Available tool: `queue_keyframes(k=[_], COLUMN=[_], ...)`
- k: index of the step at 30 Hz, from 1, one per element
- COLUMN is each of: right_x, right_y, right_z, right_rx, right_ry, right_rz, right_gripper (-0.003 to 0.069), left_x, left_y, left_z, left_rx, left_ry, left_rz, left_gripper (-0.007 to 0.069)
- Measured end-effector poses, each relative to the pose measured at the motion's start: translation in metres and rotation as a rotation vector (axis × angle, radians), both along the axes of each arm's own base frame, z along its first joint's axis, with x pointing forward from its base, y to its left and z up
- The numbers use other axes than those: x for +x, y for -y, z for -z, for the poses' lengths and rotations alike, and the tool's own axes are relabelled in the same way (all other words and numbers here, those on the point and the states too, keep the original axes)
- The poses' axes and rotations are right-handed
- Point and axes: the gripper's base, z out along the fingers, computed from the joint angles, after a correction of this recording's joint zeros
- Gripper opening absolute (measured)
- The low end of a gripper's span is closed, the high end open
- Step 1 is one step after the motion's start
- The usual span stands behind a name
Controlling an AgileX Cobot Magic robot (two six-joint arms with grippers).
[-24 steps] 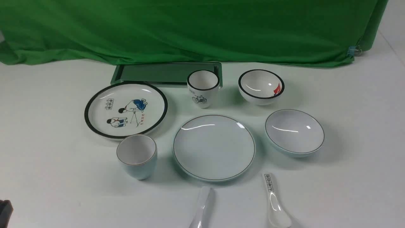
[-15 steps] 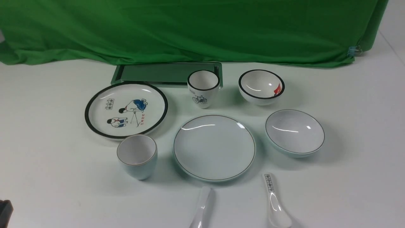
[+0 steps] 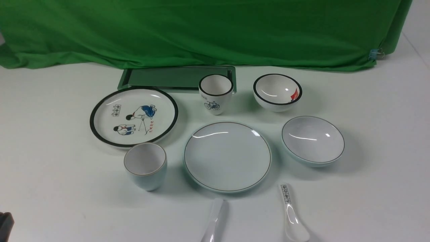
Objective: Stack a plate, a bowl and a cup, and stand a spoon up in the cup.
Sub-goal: Use the right arm to grab a blue rice bowl
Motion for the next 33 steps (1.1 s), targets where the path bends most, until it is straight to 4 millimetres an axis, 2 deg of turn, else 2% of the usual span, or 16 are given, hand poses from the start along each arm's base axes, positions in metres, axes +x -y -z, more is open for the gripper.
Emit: queue_keyframes(k=[6, 8, 9, 11, 12, 13, 14, 15, 17, 19, 22, 27, 28, 30, 32, 33], right_x=[0.000, 0.000, 0.000, 0.000, 0.000, 0.000, 0.000, 0.000, 0.000, 0.000, 0.000, 0.000, 0.000, 0.000, 0.001, 0.001], right_y=[0.000, 0.000, 0.000, -0.002, -0.002, -0.005, -0.005, -0.006, -0.007, -0.007, -0.007, -0.007, -0.007, -0.007, -0.007, -0.007], right_z=[0.000, 0.000, 0.000, 0.000, 0.000, 0.000, 0.000, 0.000, -0.001, 0.000, 0.001, 0.001, 0.000, -0.001, -0.003, -0.005], right_rx=[0.002, 0.022, 0.084, 0.337, 0.360, 0.671, 0.779, 0.975, 1.213, 1.309, 1.318, 1.146, 1.113, 1.058, 0.955, 0.923], right_ry=[0.000, 0.001, 0.004, 0.011, 0.012, 0.018, 0.020, 0.023, 0.025, 0.017, 0.011, 0.009, 0.013, 0.029, 0.049, 0.052], right_rz=[0.000, 0.005, 0.015, 0.051, 0.056, 0.104, 0.122, 0.158, 0.207, 0.232, 0.238, 0.194, 0.182, 0.160, 0.127, 0.119], right_gripper=[0.0243, 0.0243, 0.0243, 0.0243, 0.0243, 0.0243, 0.0243, 0.0243, 0.0243, 0.0243, 0.0243, 0.0243, 0.0243, 0.0243, 0.0240, 0.0235], left_x=[0.000, 0.000, 0.001, 0.001, 0.001, 0.001, 0.001, 0.001, 0.001, 0.001, 0.001, 0.001, 0.000, -0.002, -0.010, -0.011], left_y=[0.000, 0.001, 0.002, 0.003, 0.003, 0.002, 0.002, 0.001, 0.000, -0.001, -0.001, -0.001, 0.000, 0.003, 0.008, 0.009], left_z=[0.000, -0.002, -0.005, -0.011, -0.012, -0.016, -0.017, -0.019, -0.020, -0.020, -0.021, -0.021, -0.024, -0.036, -0.064, -0.071], left_rx=[0.002, -0.063, -0.207, -0.631, -0.674, -1.040, -1.138, -1.278, -1.359, -1.370, -1.385, -1.383, -1.333, -1.229, -1.029, -0.964], left_ry=[0.005, 0.028, 0.063, 0.142, 0.149, 0.205, 0.219, 0.240, 0.256, 0.261, 0.268, 0.268, 0.259, 0.258, 0.259, 0.251], left_rz=[-0.001, -0.002, -0.007, -0.021, -0.022, -0.037, -0.042, -0.049, -0.055, -0.056, -0.058, -0.058, -0.045, -0.009, 0.060, 0.073], left_gripper=[-0.0029, -0.0029, -0.0029, -0.0029, -0.0029, -0.0029, -0.0029, -0.0029, -0.0029, -0.0029, -0.0029, -0.0029, -0.0029, -0.0029, -0.0029, -0.0029])
